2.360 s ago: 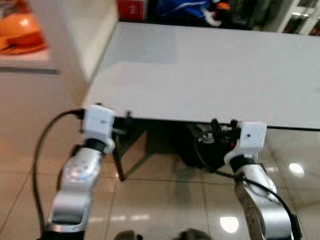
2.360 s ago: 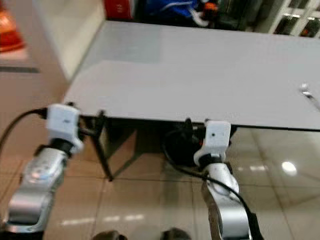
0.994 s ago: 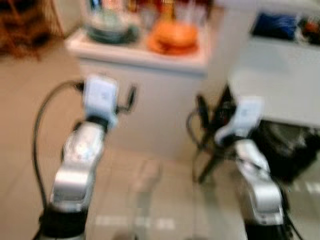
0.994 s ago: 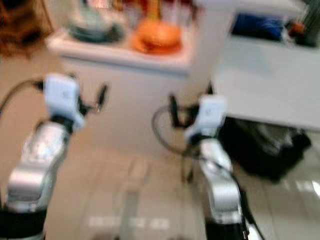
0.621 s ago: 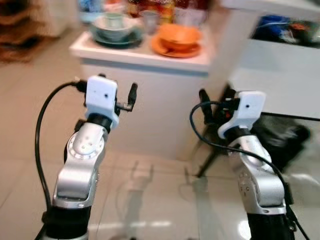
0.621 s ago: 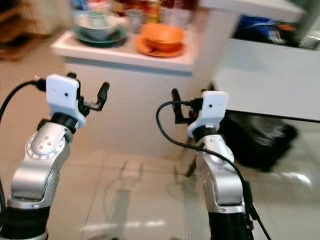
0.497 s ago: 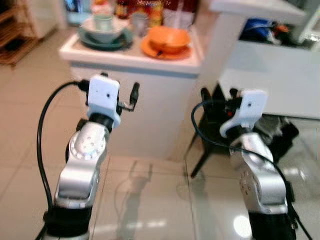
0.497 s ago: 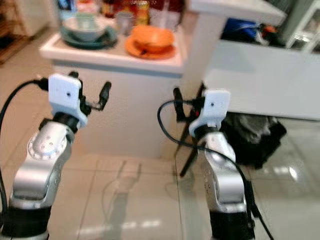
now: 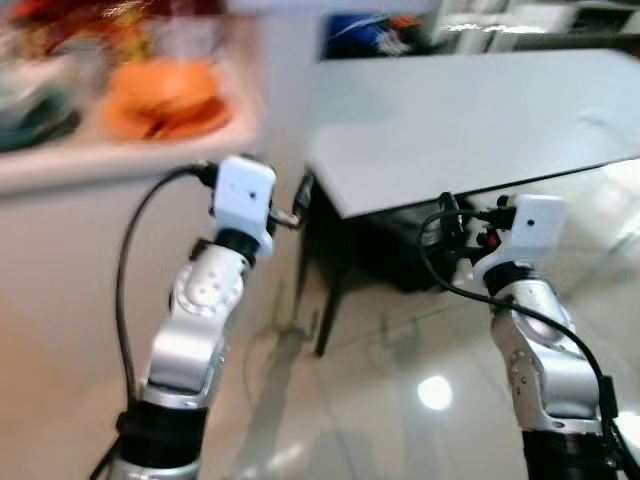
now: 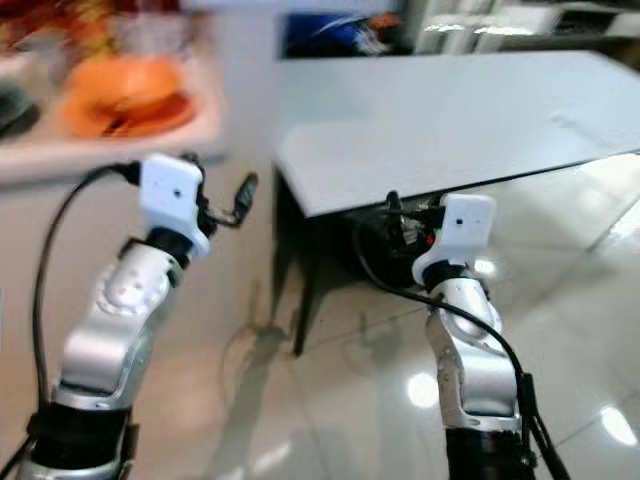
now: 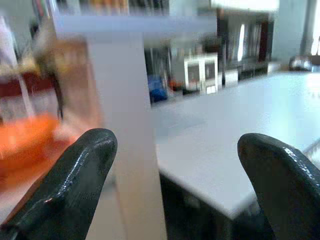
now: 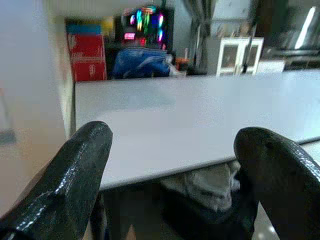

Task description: Setting the table

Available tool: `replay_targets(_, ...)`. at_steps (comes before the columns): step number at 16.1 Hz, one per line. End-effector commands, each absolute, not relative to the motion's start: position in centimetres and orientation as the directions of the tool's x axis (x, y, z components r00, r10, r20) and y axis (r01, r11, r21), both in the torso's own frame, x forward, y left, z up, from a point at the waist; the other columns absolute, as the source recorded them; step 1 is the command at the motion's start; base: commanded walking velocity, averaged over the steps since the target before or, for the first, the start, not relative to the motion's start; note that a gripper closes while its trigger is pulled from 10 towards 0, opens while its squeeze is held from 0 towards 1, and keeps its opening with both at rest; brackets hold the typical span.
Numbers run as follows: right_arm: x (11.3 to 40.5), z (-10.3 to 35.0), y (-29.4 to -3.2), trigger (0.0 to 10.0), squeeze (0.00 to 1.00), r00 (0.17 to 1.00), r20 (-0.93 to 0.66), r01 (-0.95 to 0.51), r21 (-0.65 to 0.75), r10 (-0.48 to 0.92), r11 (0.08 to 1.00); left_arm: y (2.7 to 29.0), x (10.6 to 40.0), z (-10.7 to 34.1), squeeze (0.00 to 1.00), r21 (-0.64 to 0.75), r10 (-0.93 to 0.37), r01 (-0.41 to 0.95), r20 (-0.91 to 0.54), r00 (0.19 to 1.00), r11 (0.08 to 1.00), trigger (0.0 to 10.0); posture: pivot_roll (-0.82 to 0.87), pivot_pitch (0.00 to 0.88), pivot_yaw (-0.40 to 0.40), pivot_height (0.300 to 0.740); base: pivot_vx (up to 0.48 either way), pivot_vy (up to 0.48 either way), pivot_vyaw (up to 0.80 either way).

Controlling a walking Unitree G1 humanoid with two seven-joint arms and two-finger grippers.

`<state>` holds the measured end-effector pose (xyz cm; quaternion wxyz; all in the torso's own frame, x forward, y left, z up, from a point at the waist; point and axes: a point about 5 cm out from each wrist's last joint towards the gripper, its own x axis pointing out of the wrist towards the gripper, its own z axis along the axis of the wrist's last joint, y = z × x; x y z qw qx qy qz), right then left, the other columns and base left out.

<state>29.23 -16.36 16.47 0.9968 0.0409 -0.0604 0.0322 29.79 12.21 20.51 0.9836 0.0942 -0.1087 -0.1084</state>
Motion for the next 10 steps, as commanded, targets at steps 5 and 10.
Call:
replay_targets(5, 28.8, 17.6, -13.4, 10.0, 0.00, 0.946, 0.163, -0.288, 0.038, 0.278, 0.957, 15.1, 30.1, 21.1, 0.00, 0.239, -0.096, 0.043, 0.216, 0.972, 0.970, 10.0, 0.11, 0.000, -0.088, 0.740, 0.436, 0.000, -0.01)
replay_targets(10, 28.3, 16.8, -11.9, 10.0, 0.00, 0.905, 0.123, -0.409, -0.008, 0.406, 0.913, 15.9, 29.6, 21.5, 0.00, 0.254, -0.078, 0.020, 0.221, 0.972, 0.967, 10.0, 0.12, 0.000, -0.090, 0.740, 0.434, 0.000, 0.80)
